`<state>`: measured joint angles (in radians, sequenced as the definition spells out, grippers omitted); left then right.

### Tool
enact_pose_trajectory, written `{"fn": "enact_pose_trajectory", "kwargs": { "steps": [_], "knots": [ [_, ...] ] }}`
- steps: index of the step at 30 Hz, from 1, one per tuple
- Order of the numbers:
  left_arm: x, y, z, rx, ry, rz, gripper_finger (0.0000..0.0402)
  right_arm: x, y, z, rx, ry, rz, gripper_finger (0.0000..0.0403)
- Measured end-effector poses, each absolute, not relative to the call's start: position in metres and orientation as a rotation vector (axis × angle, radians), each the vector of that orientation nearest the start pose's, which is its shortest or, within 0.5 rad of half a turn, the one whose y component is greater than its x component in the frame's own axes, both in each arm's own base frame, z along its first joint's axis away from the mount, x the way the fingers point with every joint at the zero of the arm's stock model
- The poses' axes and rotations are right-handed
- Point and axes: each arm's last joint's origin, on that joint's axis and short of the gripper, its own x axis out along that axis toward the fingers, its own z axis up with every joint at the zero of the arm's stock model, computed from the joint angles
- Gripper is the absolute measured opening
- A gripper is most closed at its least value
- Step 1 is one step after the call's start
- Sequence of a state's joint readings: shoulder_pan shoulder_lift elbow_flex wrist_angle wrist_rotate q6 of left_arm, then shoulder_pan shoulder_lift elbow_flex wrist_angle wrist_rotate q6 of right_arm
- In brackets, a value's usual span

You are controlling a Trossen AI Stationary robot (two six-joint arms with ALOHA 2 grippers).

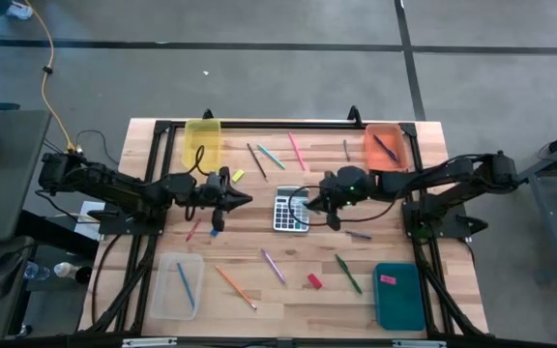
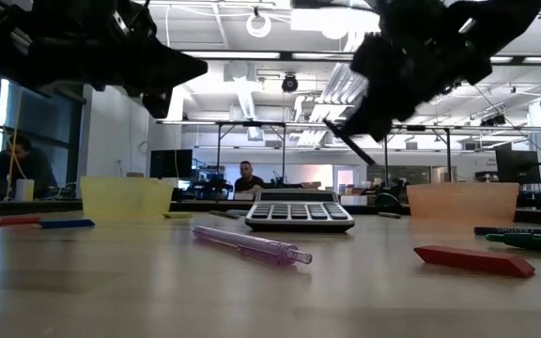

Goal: Sort crayons/erasers/pens/pencils in bins
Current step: Put the green crayon into the yellow bin

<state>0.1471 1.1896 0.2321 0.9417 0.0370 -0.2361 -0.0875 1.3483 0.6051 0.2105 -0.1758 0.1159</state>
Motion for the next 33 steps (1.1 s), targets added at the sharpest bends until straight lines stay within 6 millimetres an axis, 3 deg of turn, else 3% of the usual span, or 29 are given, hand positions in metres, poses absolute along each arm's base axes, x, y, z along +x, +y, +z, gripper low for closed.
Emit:
{"fn": "enact_pose_trajectory", "kwargs": {
  "steps": [10, 15, 26, 33],
  "knots": [
    [0.213, 0.013, 0.197, -0.229, -0.085, 0.029, 0.0052, 0.279, 0.001, 0.236, 0.046, 0.042, 0.104, 0.0016],
    [0.233, 0.001, 0.203, -0.194, -0.08, 0.015, 0.0092, 0.279, 0.008, 0.249, 0.044, -0.088, 0.133, 0.0016],
    [0.3, -0.011, 0.206, -0.113, -0.052, 0.052, 0.015, 0.277, 0.031, 0.252, 0.047, -0.122, 0.185, 0.0016],
    [0.324, -0.011, 0.214, -0.076, -0.076, 0.009, 0.0155, 0.276, 0.035, 0.253, 0.042, -0.136, 0.2, 0.0016]
  ]
}}
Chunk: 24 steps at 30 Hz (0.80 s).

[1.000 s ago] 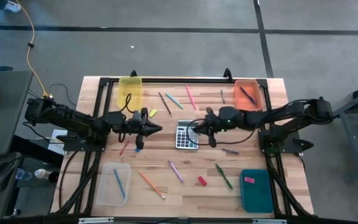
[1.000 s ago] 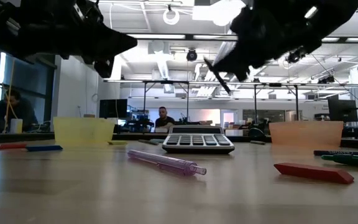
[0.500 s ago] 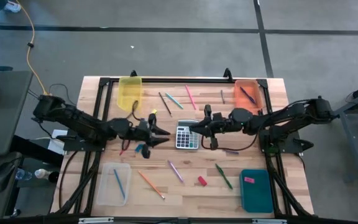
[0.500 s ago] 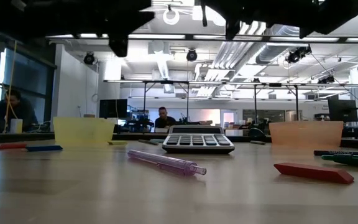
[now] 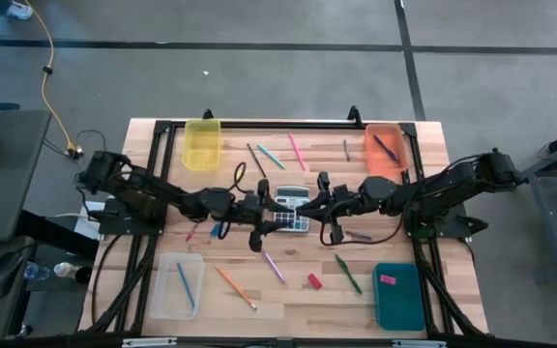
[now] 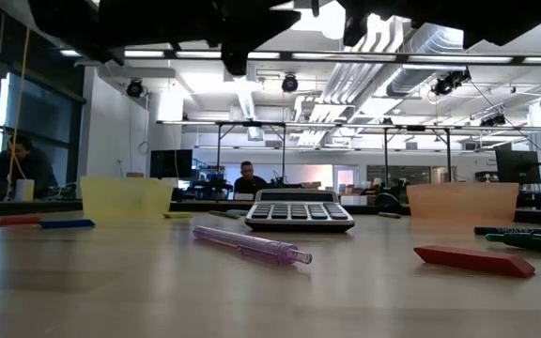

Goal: Sort crayons/erasers/pens/pencils in bins
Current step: Put the green crayon into the yellow bin

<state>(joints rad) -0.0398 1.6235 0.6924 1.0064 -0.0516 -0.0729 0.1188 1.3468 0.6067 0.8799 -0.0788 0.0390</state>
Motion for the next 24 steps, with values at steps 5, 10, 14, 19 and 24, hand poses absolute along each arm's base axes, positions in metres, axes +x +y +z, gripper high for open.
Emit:
{"fn": "enact_pose_trajectory", "kwargs": {
  "steps": [5, 10, 14, 19, 24],
  "knots": [
    [0.337, -0.012, 0.216, -0.076, -0.086, -0.004, 0.0151, 0.276, 0.035, 0.253, 0.025, -0.138, 0.199, 0.0016],
    [0.35, -0.009, 0.216, -0.078, -0.092, 0.004, 0.0143, 0.276, 0.035, 0.253, 0.021, -0.138, 0.198, 0.0016],
    [0.355, -0.008, 0.214, -0.077, -0.088, 0.009, 0.0128, 0.276, 0.035, 0.253, 0.02, -0.138, 0.198, 0.0016],
    [0.355, -0.008, 0.214, -0.077, -0.088, 0.009, 0.0096, 0.276, 0.035, 0.253, 0.02, -0.136, 0.198, 0.0016],
    [0.355, -0.008, 0.214, -0.077, -0.088, 0.014, 0.0042, 0.276, 0.035, 0.253, -0.001, -0.135, 0.197, 0.0016]
  ]
}}
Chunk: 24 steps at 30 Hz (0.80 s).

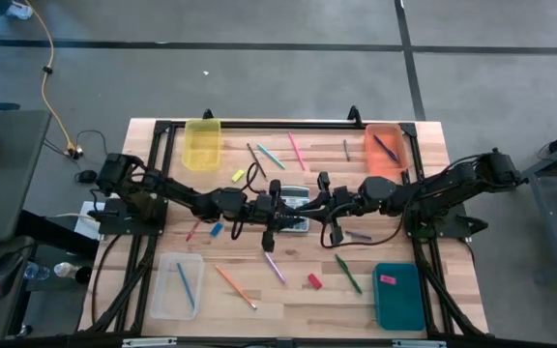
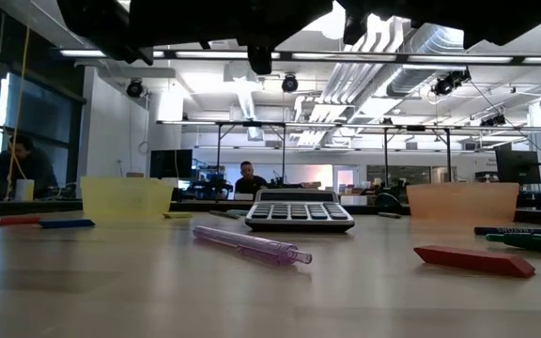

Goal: Sort crayons/erasers/pens/pencils in bins
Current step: Put the green crayon into the yellow bin

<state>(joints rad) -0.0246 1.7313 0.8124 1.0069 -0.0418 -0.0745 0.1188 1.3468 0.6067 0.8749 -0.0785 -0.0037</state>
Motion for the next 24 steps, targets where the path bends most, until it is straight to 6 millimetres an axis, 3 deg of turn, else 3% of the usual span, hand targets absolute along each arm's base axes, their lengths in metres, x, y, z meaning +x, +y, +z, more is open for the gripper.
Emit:
{"fn": "enact_pose_trajectory", "kwargs": {
  "steps": [3, 7, 19, 24],
  "knots": [
    [0.355, -0.008, 0.214, -0.058, -0.088, 0.015, 0.0012, 0.276, 0.035, 0.253, 0.004, -0.134, 0.198, 0.0019],
    [0.355, -0.007, 0.212, -0.044, -0.063, 0.027, 0.0014, 0.276, 0.035, 0.252, 0.003, -0.125, 0.169, 0.0037],
    [0.348, -0.004, 0.203, -0.018, 0.156, 0.117, 0.0006, 0.276, 0.032, 0.259, 0.01, -0.196, 0.099, 0.0154],
    [0.338, 0.002, 0.207, -0.011, 0.247, 0.148, 0.0006, 0.273, 0.032, 0.266, -0.029, -0.252, 0.095, 0.0183]
  ]
}}
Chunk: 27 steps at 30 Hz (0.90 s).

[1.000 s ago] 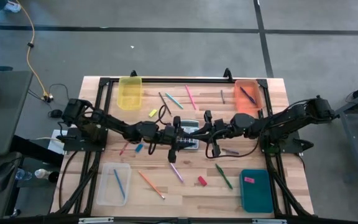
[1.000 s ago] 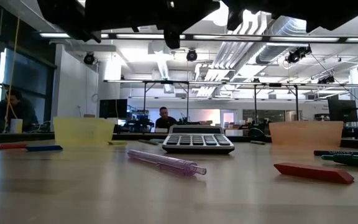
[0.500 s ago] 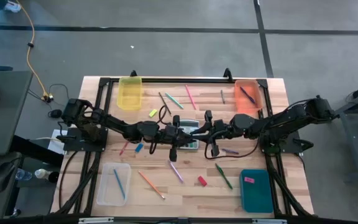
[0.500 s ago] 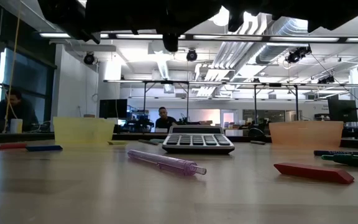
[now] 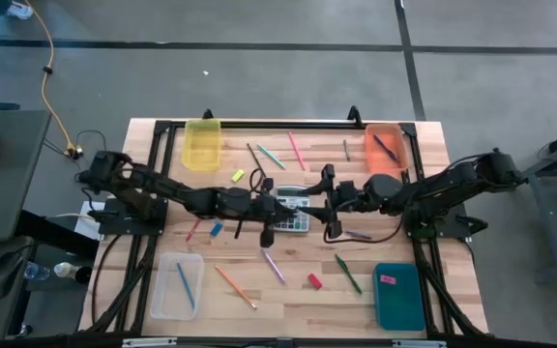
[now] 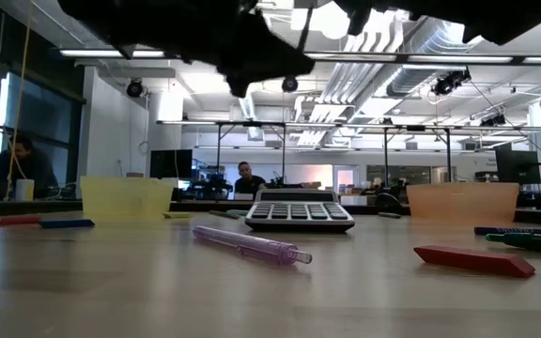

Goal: Sort crayons/erasers/pens/pencils in bins
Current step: Put the green crayon into the yellow bin

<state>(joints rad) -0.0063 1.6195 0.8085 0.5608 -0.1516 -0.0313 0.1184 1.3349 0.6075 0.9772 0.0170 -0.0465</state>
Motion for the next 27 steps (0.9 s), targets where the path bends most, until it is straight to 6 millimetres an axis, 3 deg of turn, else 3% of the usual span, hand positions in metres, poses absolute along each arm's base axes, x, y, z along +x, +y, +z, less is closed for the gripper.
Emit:
{"fn": "enact_pose_trajectory", "kwargs": {
  "steps": [6, 14, 18, 27],
  "knots": [
    [0.311, 0.011, 0.225, 0.012, 0.416, 0.23, 0.0006, 0.264, 0.031, 0.277, -0.094, -0.259, 0.078, 0.0165],
    [0.246, 0.033, 0.246, -0.077, 0.696, 0.418, 0.0007, 0.251, 0.026, 0.277, -0.129, -0.114, -0.007, 0.0061],
    [0.216, 0.055, 0.249, -0.12, 0.827, 0.549, 0.0007, 0.251, 0.023, 0.267, -0.161, 0.003, -0.106, 0.0008],
    [0.174, 0.123, 0.232, -0.279, 1.075, 0.815, 0.0007, 0.252, 0.023, 0.261, -0.167, 0.059, -0.114, 0.0002]
  ]
}}
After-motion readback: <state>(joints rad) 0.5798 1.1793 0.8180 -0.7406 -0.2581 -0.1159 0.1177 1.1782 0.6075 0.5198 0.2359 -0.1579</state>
